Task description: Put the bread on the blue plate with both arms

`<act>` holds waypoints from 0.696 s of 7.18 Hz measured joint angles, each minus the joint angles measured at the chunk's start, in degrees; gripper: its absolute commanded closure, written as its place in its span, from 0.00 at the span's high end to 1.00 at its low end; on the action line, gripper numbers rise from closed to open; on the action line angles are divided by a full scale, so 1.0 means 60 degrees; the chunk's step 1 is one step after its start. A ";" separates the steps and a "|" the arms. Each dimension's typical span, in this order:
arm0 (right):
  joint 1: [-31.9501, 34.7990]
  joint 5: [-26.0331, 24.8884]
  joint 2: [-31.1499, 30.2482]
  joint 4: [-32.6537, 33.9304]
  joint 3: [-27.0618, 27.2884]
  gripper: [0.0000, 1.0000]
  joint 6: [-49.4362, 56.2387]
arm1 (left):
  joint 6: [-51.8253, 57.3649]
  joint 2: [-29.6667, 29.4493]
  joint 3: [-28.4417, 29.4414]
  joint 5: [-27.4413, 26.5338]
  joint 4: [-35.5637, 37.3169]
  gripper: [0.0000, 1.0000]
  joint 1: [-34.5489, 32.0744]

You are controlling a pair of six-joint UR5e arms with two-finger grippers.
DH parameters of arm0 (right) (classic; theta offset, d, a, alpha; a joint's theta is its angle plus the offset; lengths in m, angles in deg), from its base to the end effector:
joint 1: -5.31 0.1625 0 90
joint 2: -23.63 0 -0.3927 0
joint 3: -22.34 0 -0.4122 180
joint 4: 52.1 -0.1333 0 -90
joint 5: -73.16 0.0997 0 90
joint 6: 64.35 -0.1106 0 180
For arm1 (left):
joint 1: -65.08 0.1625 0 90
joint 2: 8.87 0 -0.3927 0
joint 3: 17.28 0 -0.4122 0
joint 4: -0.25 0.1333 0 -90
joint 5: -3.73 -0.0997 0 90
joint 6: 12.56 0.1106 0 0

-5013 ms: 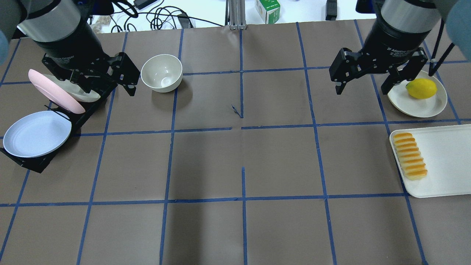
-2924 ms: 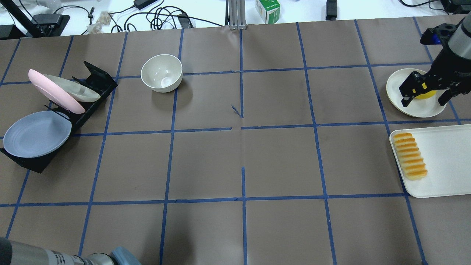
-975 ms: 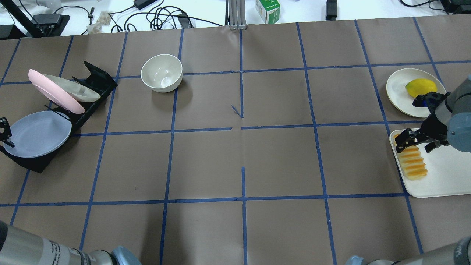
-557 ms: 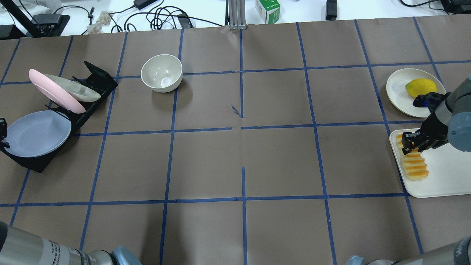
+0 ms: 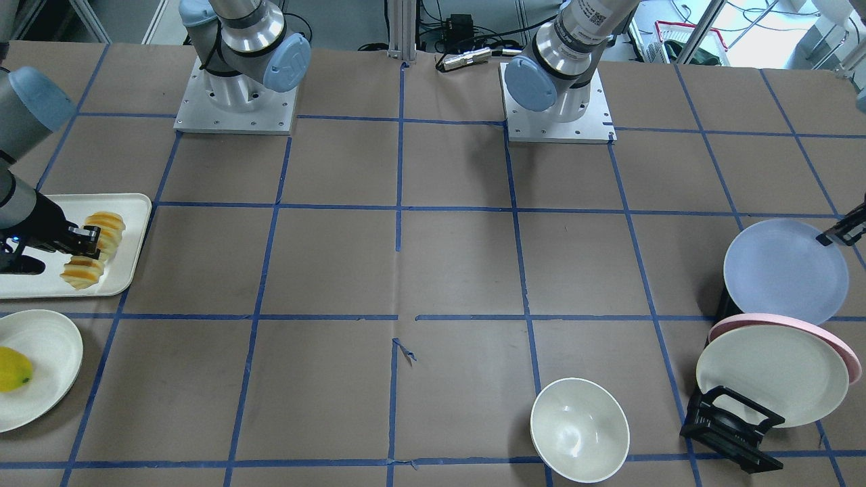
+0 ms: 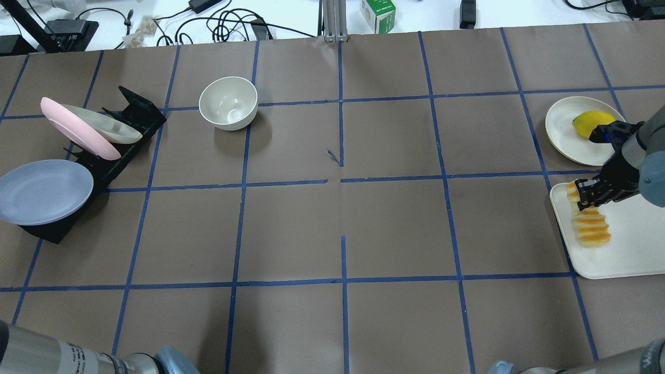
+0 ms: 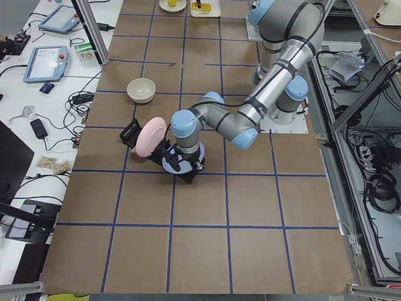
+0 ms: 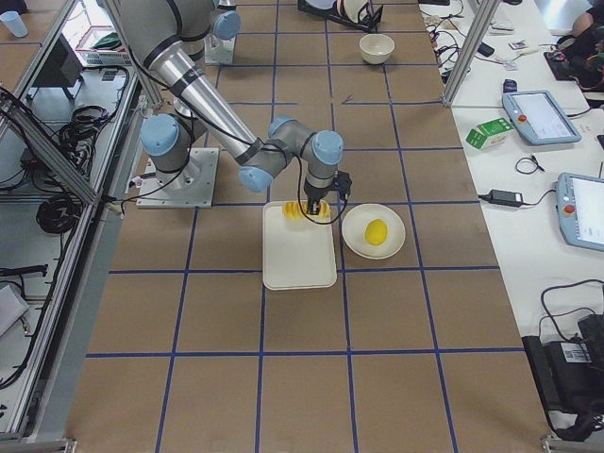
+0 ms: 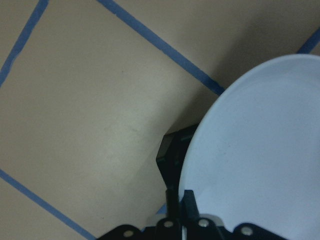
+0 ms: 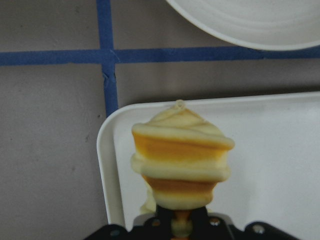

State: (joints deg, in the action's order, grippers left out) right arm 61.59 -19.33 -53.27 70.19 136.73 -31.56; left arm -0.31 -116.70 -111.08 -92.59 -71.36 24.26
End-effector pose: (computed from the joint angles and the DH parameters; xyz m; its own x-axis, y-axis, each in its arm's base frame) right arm -0.1737 -0.4917 0.1750 -0.9998 0.0149 -0.0127 0.0136 0.9949 0.0996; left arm 0.3724 -0.4817 0.2690 -0.7998 -0.5926 -0.0954 -0.5995 0.7965 0.0786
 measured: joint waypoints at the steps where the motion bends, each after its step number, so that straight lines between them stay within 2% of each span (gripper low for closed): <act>1: 0.0055 0.0004 -0.0173 -0.0658 -0.0476 0.00 -0.0004 | 0.0063 0.0490 0.0359 -0.0052 -0.1174 0.00 0.0011; 3: 0.0619 0.0032 -0.0459 -0.2570 -0.1822 0.00 -0.0491 | -0.0086 0.1593 0.0688 -0.0088 -0.3662 0.00 -0.0034; 4: 0.1072 0.0044 -0.0493 -0.3531 -0.2609 0.00 -0.1138 | -0.0268 0.1998 0.0560 0.0082 -0.4438 0.00 -0.0163; 5: 0.1594 0.0111 -0.0490 -0.4418 -0.3382 0.00 -0.1932 | -0.0336 0.2239 0.0169 0.0720 -0.4895 0.00 -0.0547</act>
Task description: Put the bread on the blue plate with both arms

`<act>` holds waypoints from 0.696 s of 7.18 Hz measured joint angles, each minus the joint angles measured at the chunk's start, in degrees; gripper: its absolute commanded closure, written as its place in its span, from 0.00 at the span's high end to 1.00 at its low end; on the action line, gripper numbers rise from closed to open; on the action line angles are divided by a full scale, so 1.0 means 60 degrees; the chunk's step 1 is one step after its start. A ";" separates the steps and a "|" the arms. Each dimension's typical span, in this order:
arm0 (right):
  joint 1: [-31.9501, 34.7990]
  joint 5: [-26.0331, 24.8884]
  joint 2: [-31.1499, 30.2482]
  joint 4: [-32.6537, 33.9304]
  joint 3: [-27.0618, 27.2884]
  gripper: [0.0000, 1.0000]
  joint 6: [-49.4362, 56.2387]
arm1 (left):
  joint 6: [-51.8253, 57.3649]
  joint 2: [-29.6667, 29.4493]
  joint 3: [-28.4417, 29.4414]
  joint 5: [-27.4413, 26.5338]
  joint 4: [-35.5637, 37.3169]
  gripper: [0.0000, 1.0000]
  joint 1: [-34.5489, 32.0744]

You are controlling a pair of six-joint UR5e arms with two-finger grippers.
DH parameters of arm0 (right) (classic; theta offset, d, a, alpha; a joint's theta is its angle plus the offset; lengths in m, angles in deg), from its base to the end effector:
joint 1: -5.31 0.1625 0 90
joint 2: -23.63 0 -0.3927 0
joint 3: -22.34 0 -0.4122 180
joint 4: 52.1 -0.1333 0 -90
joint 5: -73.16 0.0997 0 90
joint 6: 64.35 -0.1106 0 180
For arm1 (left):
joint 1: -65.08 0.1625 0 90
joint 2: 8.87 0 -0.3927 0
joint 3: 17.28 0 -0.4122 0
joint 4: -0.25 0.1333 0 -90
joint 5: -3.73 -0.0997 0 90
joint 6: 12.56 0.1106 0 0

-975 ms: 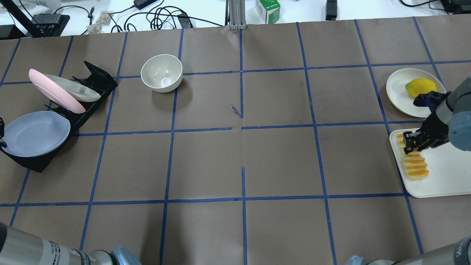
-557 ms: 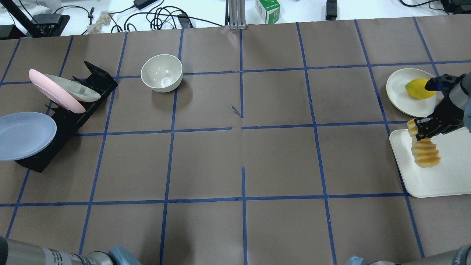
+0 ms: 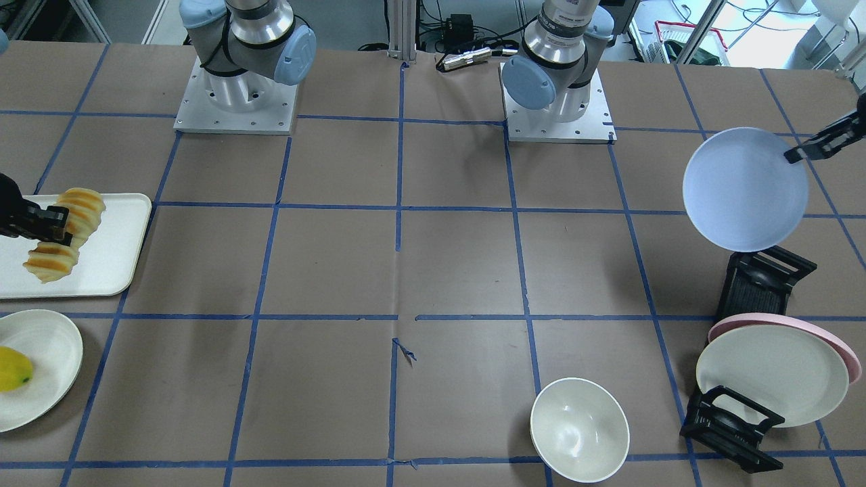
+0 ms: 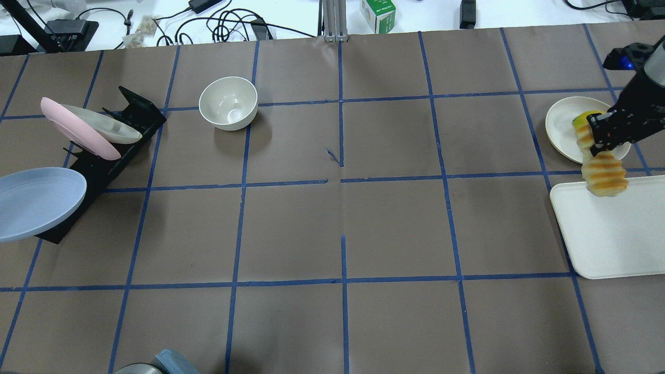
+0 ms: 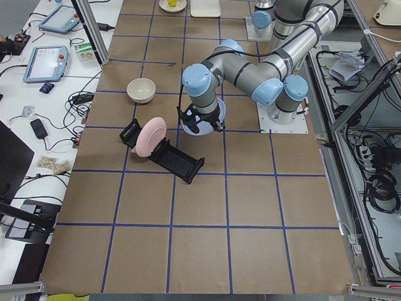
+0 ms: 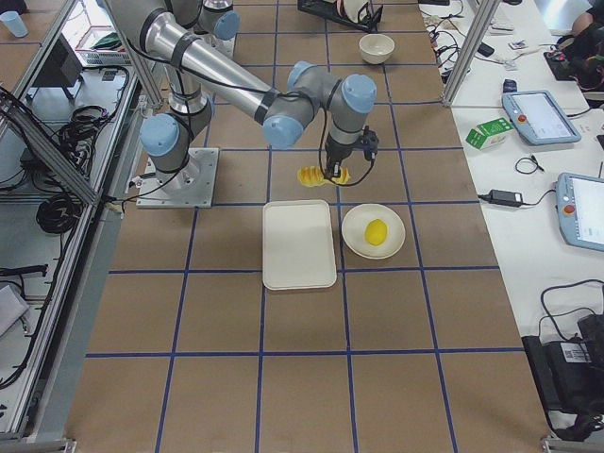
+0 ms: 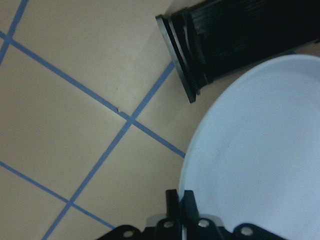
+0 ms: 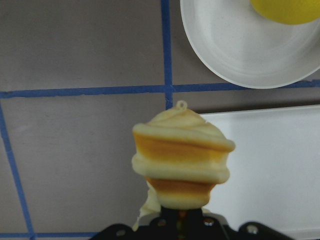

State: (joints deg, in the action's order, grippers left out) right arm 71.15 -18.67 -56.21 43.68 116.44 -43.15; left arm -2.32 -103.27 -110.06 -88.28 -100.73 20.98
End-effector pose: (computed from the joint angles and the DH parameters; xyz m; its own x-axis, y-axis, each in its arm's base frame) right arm -0.1071 -0.5559 0.3235 -0.9984 0.0510 -0.0239 0.0469 0.9877 0.1489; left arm 0.2686 -0.4405 0.3664 -0.8134 -0.5812 0.0226 -0.5465 0.7769 0.3126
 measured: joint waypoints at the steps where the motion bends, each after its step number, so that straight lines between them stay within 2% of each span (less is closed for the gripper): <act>1: 0.0551 0.0155 0.0009 -0.0658 -0.0615 0.00 -0.0819 | -0.0012 0.0066 -0.0468 0.0834 -0.0013 0.00 -0.0778; 3: 0.1349 0.0400 0.0015 -0.1154 -0.1108 0.00 -0.2210 | -0.0301 -0.0037 -0.1124 0.2026 0.0921 0.00 -0.3056; 5: 0.1972 0.0790 0.0009 -0.1193 -0.1199 0.00 -0.3405 | -0.2296 -0.0564 -0.2040 0.2773 0.3454 0.00 -0.5492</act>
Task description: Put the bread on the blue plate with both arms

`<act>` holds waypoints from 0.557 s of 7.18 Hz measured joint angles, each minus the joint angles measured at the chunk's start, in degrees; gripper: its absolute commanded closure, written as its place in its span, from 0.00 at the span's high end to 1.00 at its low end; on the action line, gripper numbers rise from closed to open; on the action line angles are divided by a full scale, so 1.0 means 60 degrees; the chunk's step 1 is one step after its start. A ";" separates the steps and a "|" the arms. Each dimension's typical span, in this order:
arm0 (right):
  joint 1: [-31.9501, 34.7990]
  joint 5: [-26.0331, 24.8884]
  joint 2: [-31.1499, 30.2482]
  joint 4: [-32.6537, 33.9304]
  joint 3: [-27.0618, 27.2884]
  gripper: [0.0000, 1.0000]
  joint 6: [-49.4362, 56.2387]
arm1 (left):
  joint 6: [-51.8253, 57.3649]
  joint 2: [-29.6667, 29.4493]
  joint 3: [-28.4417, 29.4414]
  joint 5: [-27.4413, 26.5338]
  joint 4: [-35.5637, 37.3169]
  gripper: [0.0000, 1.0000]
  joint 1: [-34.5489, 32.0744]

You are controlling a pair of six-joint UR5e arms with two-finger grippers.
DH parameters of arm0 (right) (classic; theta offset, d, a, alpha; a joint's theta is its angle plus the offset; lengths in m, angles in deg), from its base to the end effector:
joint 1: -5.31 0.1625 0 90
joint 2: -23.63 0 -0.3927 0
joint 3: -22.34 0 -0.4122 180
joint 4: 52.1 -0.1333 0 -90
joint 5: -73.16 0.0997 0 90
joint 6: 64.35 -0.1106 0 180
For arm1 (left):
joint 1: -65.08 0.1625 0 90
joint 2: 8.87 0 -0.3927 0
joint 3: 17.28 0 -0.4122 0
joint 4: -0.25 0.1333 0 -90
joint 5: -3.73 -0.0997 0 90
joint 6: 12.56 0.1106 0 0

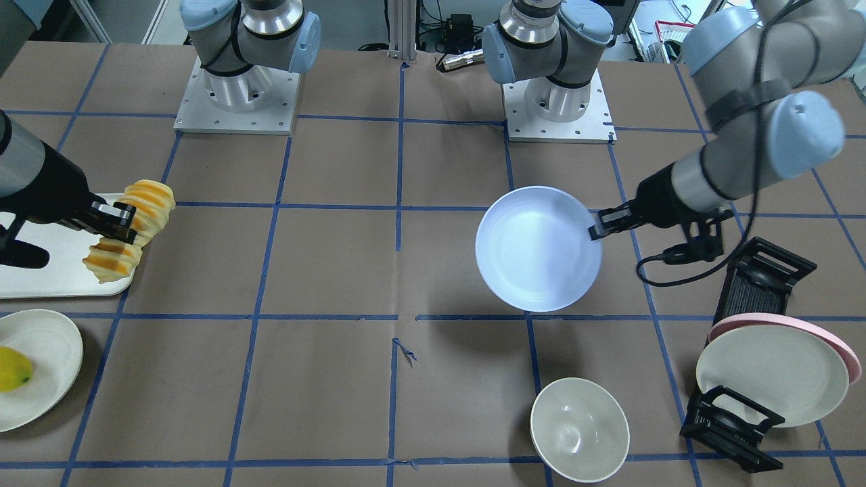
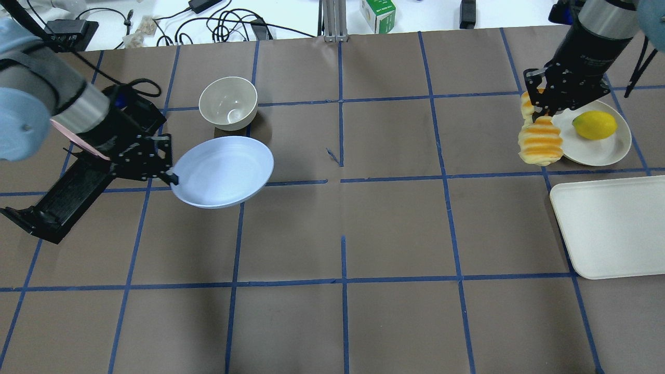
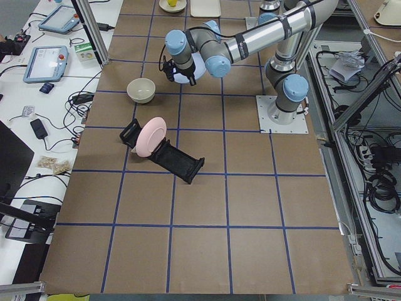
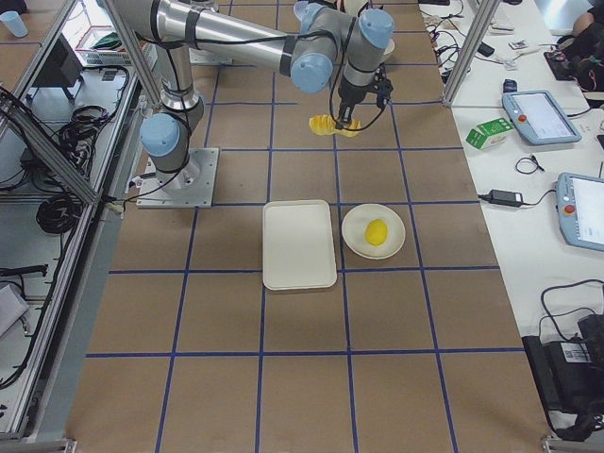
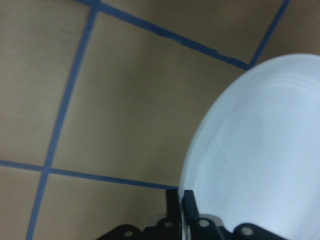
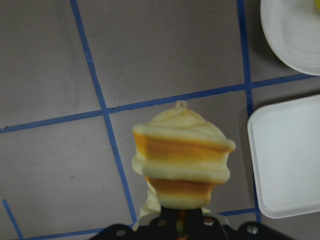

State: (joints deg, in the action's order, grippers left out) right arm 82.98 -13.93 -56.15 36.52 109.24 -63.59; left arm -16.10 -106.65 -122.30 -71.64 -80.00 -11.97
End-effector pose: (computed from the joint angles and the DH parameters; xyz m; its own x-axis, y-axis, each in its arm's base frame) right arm 0.0159 -0.5777 0.3739 -0.9768 0.2078 -0.0522 0.1983 0.9690 0.1471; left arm -0.0437 -0.5294 0.2651 -0.9149 -0.3305 0.2316 -0.2753 0.9308 0.2406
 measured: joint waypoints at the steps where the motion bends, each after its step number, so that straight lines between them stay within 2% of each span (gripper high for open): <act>1: 0.0316 0.0129 0.0006 0.0044 -0.0032 0.00 -0.0525 | -0.1131 -0.0412 -0.0601 0.0074 0.1755 0.00 -0.0954; 2: 0.0652 0.0182 0.0021 0.0080 -0.0096 0.00 -0.0944 | -0.2152 -0.0887 -0.1118 0.0067 0.3483 0.00 -0.1858; 4: 0.1185 0.0250 0.0098 0.0107 -0.0296 0.00 -0.1511 | -0.3948 -0.1552 -0.1532 -0.0043 0.5523 0.00 -0.3347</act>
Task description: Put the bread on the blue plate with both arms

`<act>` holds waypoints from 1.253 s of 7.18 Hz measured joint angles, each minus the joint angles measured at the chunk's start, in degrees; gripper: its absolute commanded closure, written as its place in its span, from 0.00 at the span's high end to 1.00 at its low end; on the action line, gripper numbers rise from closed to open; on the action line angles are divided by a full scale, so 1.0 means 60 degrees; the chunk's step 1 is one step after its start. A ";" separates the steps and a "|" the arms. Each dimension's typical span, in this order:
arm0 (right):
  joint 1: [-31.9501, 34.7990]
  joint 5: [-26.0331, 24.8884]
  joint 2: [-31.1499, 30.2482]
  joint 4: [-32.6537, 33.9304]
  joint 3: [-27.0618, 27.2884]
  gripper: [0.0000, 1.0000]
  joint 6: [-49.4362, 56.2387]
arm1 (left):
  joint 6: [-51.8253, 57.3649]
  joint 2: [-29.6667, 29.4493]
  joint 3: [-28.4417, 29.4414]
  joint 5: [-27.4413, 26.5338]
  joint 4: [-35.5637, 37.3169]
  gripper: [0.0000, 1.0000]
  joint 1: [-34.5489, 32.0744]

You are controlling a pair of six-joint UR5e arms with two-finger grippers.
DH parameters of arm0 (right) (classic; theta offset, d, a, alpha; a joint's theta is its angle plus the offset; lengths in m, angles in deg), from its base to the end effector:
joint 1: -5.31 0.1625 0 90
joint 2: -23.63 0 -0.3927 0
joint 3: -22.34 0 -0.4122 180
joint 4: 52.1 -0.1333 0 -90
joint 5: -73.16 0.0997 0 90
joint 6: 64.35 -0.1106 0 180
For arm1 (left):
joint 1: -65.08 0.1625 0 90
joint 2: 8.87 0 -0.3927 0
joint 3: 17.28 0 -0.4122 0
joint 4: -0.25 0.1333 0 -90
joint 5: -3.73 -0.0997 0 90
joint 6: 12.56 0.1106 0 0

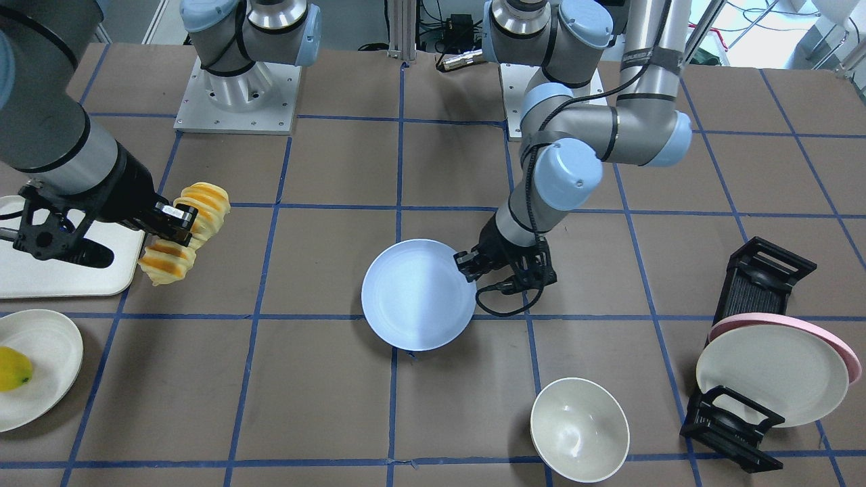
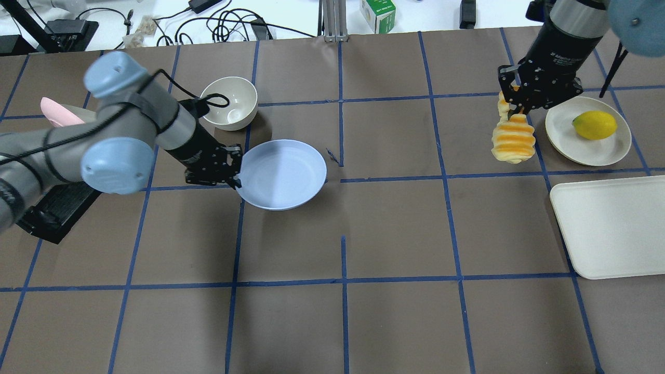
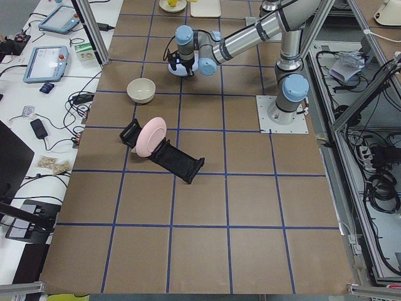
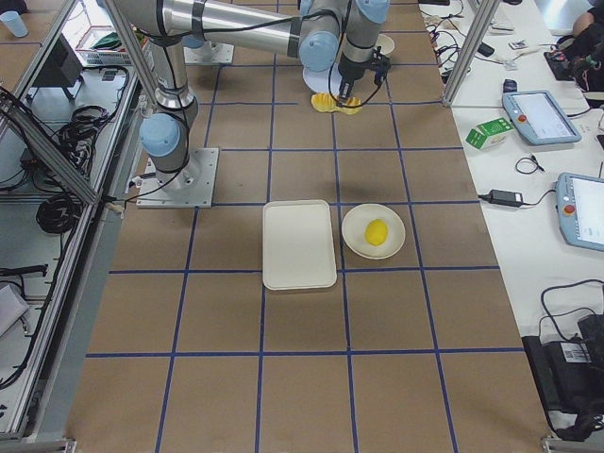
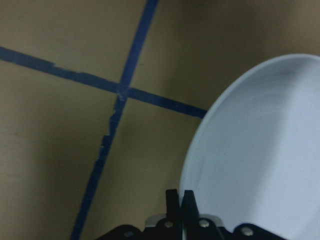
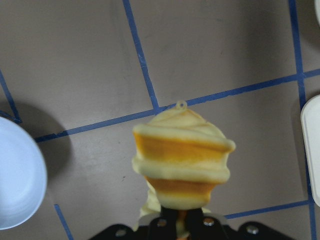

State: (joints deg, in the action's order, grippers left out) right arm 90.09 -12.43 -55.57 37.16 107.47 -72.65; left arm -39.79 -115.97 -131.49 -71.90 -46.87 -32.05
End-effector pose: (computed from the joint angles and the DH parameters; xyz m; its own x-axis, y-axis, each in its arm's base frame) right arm 0.0894 -0.5803 0.3846 -0.9687 0.2413 -0.0588 0.2326 0.9644 0.1260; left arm -0.2250 -0.5037 0.1614 -0.9107 -0.3409 0.2331 -0.3291 0.9401 0.0892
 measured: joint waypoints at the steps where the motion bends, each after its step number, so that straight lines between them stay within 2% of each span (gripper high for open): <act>1: 0.0259 0.0020 0.0079 0.0007 -0.0054 0.00 -0.0317 | -0.0351 -0.0181 -0.0051 -0.0088 0.0393 0.58 -0.0331; 2: 0.0552 0.0029 0.0188 0.0061 -0.0081 0.00 -0.0681 | -0.0446 -0.0338 -0.0066 -0.0289 0.0548 0.90 -0.0462; 3: 0.0912 0.0036 0.0367 0.0350 -0.0086 0.00 -0.0970 | -0.0297 -0.0368 -0.0013 -0.0790 0.0619 0.93 -0.0517; 4: 0.1340 0.0040 0.0582 0.0783 -0.0087 0.00 -0.1256 | 0.0274 -0.0253 0.0163 -0.1584 0.0641 1.00 -0.0537; 5: 0.1788 0.0041 0.0794 0.1123 -0.0086 0.00 -0.1653 | 0.1108 -0.0075 0.0462 -0.2289 0.0488 1.00 -0.0485; 6: 0.2169 0.0041 0.1048 0.1389 -0.0078 0.00 -0.1972 | 0.1770 0.0197 0.0933 -0.2628 -0.0144 1.00 -0.0331; 9: 0.3403 0.0042 0.2057 0.2381 0.0076 0.00 -0.2137 | 0.3339 0.1296 0.3296 -0.2741 -0.4788 1.00 0.0319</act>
State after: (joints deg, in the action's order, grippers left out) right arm 110.51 -12.18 -43.22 51.45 107.92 -85.47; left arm -19.76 -108.19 -111.72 -88.34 -75.60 -30.14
